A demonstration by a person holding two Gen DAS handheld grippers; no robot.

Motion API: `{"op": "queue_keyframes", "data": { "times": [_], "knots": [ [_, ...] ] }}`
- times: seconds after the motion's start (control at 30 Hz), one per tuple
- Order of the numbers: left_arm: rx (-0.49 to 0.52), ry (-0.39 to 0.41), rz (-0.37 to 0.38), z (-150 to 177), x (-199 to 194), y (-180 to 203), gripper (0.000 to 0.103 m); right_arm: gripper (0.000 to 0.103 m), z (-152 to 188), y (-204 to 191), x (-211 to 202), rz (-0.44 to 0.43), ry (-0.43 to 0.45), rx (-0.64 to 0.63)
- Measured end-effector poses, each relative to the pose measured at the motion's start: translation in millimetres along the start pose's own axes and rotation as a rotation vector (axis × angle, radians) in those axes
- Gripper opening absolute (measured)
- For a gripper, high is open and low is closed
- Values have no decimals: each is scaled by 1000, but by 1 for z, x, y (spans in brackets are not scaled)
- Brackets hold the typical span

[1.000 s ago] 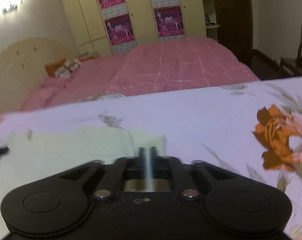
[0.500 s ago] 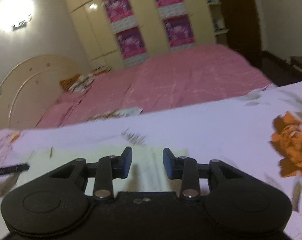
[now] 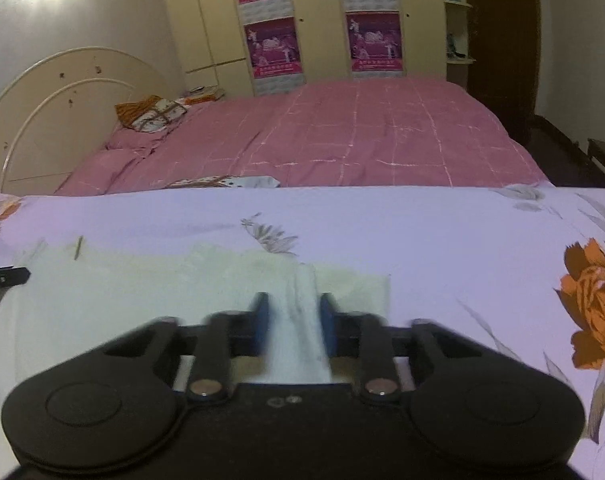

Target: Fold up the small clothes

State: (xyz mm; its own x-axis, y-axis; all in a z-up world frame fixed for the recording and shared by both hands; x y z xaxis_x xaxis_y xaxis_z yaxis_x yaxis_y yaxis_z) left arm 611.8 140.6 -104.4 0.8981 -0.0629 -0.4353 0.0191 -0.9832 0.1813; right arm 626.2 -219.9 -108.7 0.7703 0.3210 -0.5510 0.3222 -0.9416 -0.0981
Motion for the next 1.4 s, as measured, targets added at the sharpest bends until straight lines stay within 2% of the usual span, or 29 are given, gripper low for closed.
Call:
{"op": "queue_keyframes", "data": {
  "times": [0.03,0.07,0.13,0.17,0.23,0.3,0.33,0.37,0.4,0.43,0.5,0.6,0.67,0.73,0.8,0.93,1.0,1.03,1.07,1.1,1.17,1.23,1.3,1.4],
  "knots": [
    [-11,35,-9,-3,-6,0,2,5,-4,-1,-7,13,48,-10],
    [-11,35,-20,-2,-7,-1,2,4,-9,-1,-17,13,101,4],
    [13,-37,-49,10,4,-3,2,4,-12,3,-25,20,155,29],
    [27,-51,-53,16,8,-3,2,4,-9,6,-18,36,130,27],
    [22,-52,-54,14,8,-2,2,5,3,10,6,81,6,16],
    [11,-58,-51,10,5,-4,9,6,8,8,8,87,15,-6],
    [9,-47,-66,8,1,-6,28,9,6,6,7,91,14,-7],
    [8,-24,-105,5,-6,-8,64,13,4,5,2,96,26,-5],
    [13,26,-153,1,-16,-7,80,31,2,3,-4,106,55,-9],
    [21,88,-149,-4,-26,-1,88,37,-2,0,-14,104,100,-19],
    [13,96,-61,-10,-28,18,88,35,-5,-14,-23,35,138,-40],
    [63,68,50,-11,-14,70,88,34,-6,-52,-12,-66,103,-87],
    [75,27,60,-7,1,96,88,35,-5,-79,3,-94,74,-94],
    [2,0,72,-2,11,102,88,41,-2,-97,16,-118,44,-66],
    [-49,-69,58,11,23,100,88,42,5,-106,28,-87,11,-94],
    [48,-63,-8,25,15,82,88,43,12,-100,22,-78,14,-187],
    [79,-48,-75,25,4,59,88,44,10,-75,12,9,27,-194],
    [81,-38,-93,25,-2,45,88,44,10,-53,9,97,35,-174],
    [75,-38,-122,24,-7,33,88,44,10,-32,5,161,37,-140],
    [59,-47,-145,23,-8,23,88,44,11,-6,1,186,35,-75],
    [20,-49,-174,20,-10,12,88,51,11,20,-2,162,11,28],
    [12,5,-202,13,-20,17,88,46,7,21,-10,171,35,47],
    [29,62,-157,9,-33,32,88,44,1,10,-30,170,118,31],
    [152,64,-61,20,-45,83,88,42,13,-29,-42,31,114,3]
  ]
}}
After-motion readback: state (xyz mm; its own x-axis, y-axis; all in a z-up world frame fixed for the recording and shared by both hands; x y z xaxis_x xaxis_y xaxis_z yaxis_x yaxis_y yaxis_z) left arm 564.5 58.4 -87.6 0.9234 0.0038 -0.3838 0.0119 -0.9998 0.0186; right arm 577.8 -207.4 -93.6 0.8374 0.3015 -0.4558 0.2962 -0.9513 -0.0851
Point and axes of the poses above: each gripper's, at about its wrist camera, not at the fingertips, and x roughly the way its jaws point, y to its right, z to its underside, the point moved 4 cm from there along x, roughly the way its jaws point, and after that the axes turned 6 degrees about y, right-handed, at the moved point
